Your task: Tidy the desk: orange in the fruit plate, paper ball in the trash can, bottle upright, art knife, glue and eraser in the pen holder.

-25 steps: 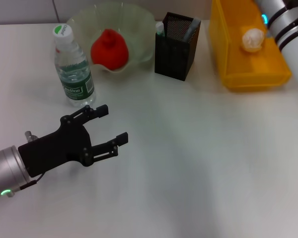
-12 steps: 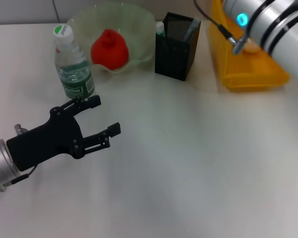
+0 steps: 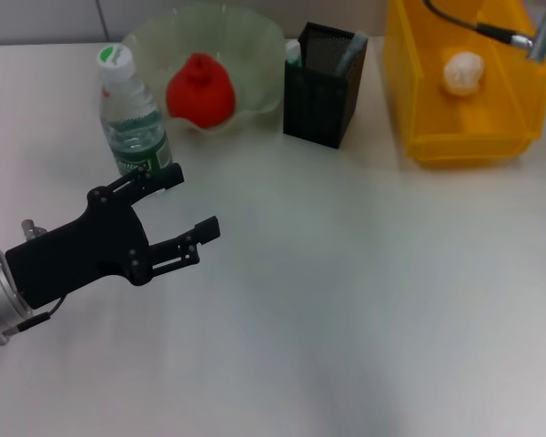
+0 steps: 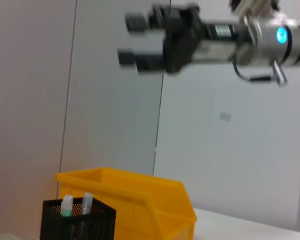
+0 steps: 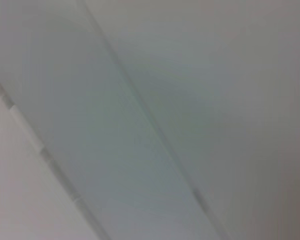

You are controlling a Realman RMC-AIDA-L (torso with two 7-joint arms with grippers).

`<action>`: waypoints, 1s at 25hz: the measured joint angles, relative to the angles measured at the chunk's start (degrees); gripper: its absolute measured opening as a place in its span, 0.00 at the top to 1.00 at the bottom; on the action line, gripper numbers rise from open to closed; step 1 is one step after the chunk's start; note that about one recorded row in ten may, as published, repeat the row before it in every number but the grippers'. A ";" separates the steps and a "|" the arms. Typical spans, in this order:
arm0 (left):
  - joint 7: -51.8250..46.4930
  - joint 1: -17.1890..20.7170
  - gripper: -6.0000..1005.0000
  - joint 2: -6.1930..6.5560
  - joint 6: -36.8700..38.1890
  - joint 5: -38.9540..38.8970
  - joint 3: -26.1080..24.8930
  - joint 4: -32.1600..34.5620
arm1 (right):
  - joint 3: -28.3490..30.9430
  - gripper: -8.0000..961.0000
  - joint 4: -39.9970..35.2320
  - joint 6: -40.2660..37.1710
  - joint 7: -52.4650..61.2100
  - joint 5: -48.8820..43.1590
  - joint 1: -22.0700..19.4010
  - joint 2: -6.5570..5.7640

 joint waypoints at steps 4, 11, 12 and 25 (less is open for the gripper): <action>-1.36 -0.28 0.14 0.11 0.04 0.21 0.00 0.00 | 12.13 0.32 18.05 -20.44 -18.42 14.74 4.27 -0.73; -5.96 -0.89 0.14 0.68 -0.06 0.45 0.44 -0.02 | 26.04 0.32 54.38 -44.93 -49.92 15.23 11.09 -6.63; -7.01 -1.01 0.14 0.96 -0.01 0.70 0.49 -0.02 | 25.53 0.32 56.82 -45.23 -53.82 13.55 10.91 -7.02; -16.08 -3.20 0.14 2.62 -2.42 10.91 0.01 1.31 | 25.23 0.21 56.58 -36.13 -78.49 -2.15 6.23 -1.02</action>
